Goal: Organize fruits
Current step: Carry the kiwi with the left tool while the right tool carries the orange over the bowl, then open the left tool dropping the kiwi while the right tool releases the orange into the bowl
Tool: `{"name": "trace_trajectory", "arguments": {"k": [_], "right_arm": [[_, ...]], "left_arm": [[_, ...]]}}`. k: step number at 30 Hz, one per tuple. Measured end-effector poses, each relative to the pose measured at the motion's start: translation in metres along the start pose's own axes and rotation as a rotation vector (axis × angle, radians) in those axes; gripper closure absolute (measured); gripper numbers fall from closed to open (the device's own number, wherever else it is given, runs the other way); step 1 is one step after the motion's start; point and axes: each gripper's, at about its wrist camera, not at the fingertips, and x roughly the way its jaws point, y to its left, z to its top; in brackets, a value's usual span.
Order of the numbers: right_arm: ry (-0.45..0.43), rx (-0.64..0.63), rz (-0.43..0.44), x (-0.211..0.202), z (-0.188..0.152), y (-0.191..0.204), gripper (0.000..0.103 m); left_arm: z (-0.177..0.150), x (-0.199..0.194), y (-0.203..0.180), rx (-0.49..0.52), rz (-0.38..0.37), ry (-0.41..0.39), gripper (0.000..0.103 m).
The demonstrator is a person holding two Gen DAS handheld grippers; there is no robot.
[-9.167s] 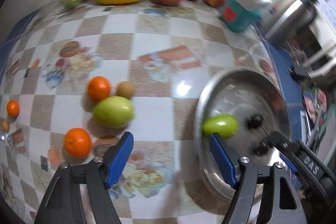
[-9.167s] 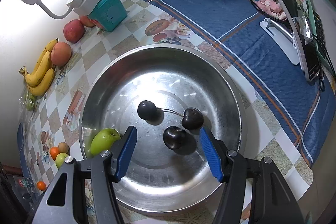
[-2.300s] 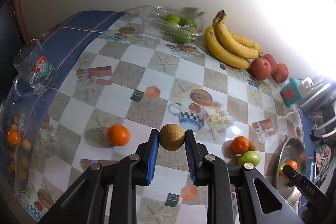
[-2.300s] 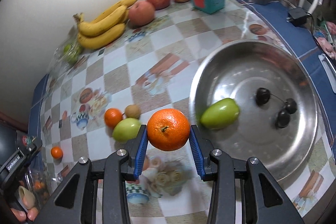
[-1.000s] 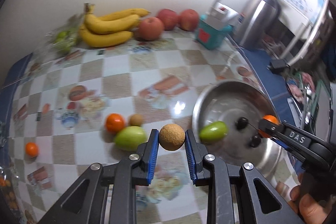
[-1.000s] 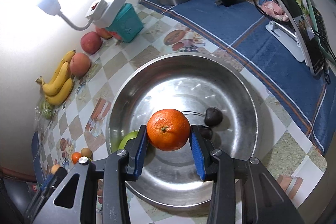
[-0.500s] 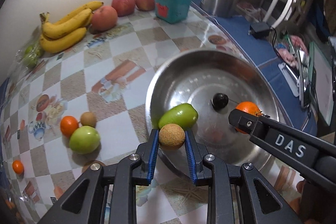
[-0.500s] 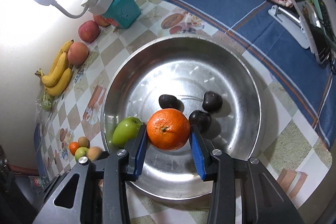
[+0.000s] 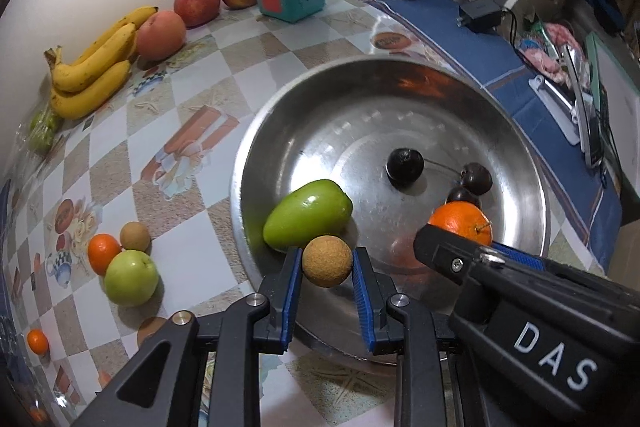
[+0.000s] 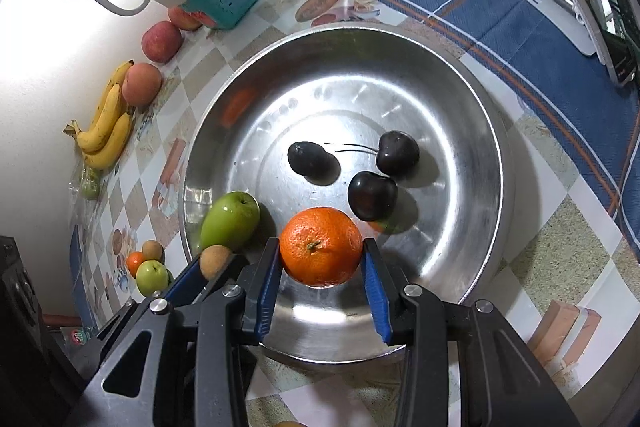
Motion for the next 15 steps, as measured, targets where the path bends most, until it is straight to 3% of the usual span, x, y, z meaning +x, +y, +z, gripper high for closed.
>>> {"name": "trace_trajectory", "arguments": {"k": [15], "right_arm": [[0.044, 0.001, -0.011, 0.011, 0.0, 0.0, 0.061]], "left_arm": [[-0.001, 0.016, 0.004, -0.028, -0.03, 0.048, 0.076]]}}
